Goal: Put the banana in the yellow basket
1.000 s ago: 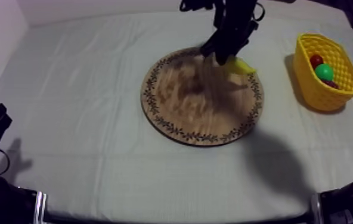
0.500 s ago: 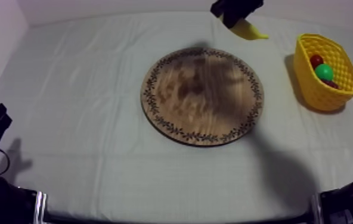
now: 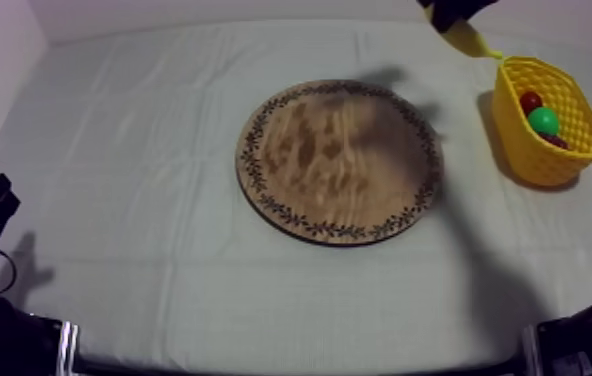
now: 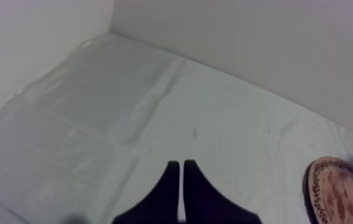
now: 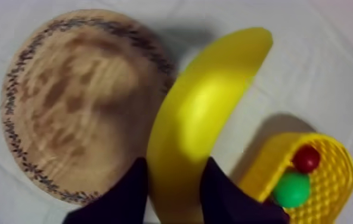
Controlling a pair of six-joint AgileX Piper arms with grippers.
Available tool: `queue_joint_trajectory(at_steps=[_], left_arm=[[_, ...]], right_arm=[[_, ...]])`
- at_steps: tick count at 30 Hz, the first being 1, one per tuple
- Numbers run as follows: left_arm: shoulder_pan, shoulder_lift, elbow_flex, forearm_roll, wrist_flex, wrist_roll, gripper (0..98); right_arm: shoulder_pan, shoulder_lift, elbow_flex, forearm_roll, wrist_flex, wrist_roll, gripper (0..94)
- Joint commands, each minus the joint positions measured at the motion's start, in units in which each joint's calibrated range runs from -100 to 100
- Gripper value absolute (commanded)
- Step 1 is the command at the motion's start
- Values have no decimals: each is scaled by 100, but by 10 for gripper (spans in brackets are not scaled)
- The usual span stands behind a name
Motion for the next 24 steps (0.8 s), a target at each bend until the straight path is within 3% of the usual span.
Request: queue_joint_trajectory(at_steps=[1, 13, 24], left_arm=[[-2, 2, 3, -1, -1, 0, 1], [-2, 2, 3, -1, -1, 0, 1], [-2, 2, 3, -1, -1, 0, 1]], right_arm=[[297, -93, 98, 25, 0, 46, 198], [1331, -635, 904, 178, -66, 299, 200], [1690, -615, 1090, 265, -115, 355, 215]])
